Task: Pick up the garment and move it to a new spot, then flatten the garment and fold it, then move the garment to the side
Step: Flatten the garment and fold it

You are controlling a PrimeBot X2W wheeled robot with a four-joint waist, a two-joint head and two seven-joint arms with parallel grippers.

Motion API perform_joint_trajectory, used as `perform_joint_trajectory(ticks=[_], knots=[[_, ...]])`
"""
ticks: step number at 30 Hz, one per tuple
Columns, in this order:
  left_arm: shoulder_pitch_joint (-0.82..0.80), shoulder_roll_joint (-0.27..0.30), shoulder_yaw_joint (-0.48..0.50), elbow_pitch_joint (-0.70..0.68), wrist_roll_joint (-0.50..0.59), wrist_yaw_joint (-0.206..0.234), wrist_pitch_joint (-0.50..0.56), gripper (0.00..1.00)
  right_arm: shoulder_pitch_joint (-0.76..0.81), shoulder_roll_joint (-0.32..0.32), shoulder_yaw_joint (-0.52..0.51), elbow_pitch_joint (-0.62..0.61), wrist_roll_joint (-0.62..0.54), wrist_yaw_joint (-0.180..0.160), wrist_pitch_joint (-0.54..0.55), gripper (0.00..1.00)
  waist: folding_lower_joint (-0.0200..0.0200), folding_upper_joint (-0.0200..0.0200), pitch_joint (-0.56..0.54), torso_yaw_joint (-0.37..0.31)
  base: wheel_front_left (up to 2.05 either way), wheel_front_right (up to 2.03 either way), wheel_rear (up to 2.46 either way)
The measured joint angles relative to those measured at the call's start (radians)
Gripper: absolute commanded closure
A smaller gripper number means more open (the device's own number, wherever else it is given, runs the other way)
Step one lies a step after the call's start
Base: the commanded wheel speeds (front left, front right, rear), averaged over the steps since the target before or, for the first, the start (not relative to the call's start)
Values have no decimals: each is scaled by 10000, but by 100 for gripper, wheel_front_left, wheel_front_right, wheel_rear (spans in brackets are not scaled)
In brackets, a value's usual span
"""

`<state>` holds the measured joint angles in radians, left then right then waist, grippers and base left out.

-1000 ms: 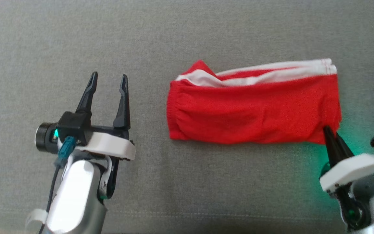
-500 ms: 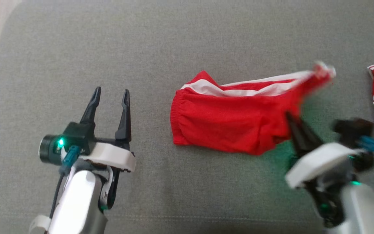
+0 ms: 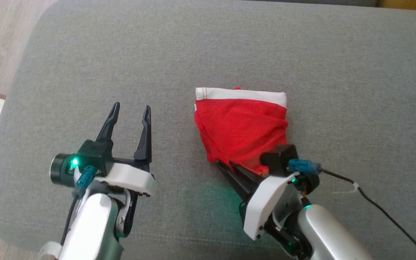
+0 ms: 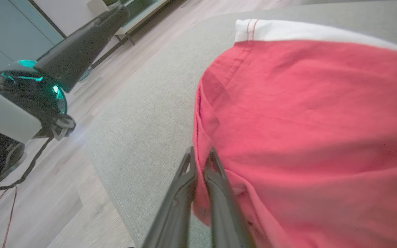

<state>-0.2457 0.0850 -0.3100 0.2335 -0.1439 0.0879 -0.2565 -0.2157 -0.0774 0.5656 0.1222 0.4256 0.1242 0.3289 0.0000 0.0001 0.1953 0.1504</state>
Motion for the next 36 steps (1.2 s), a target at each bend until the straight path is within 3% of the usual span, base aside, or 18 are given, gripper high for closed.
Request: perform_joint_trajectory(ticks=[2, 3, 4, 5, 14, 18, 19, 23, 27, 36], knots=[[0, 2, 0, 0, 0, 0, 0, 0, -105, 12, 163, 353, 73, 0, -140, 100, 0, 0, 46, 36, 0, 0, 0], [0, 2, 0, 0, 0, 2, 0, 0, -173, 13, 199, 506, 86, 0, -222, 75, 0, 0, 71, 45, 0, 0, 0], [0, 2, 0, -4, 0, 4, 0, 0, -244, 13, 213, 633, 86, 0, -299, 43, 0, 0, 95, 45, 0, 0, 0], [0, 2, 0, -6, 0, 8, 0, 0, -309, 13, 232, 746, 86, 0, -372, 0, 0, 0, 116, 40, 0, 0, 0], [0, 12, 6, -10, -75, 88, 0, 0, -849, 10, 272, 512, -161, 0, -2326, 0, 0, 0, 165, -215, 0, 0, 0], [0, 61, 13, -40, -73, 188, 0, 0, -775, -77, -1055, 138, -654, 0, -3241, 0, 0, 0, 82, -406, 0, 0, 0], [5, 109, 29, -84, -73, 201, 0, 0, -638, -207, -2038, -146, -922, 0, -3503, 0, 0, 0, 21, -505, 0, 0, 0], [189, 221, 77, -222, -73, 330, 0, 0, 314, -345, -3870, -667, -1425, 0, -3565, 0, 0, 0, -142, -710, 0, 0, 0], [541, 372, 186, -313, -73, 437, 0, 0, 1352, -305, -5074, -1141, -1747, 0, -3440, 0, 0, 0, -352, -892, 0, 0, 0], [1245, 644, 301, -640, -86, 623, 184, 0, 2629, 36, -5781, -2067, -2042, 0, -2917, 0, 0, 0, -938, -1081, 0, 0, 0]])
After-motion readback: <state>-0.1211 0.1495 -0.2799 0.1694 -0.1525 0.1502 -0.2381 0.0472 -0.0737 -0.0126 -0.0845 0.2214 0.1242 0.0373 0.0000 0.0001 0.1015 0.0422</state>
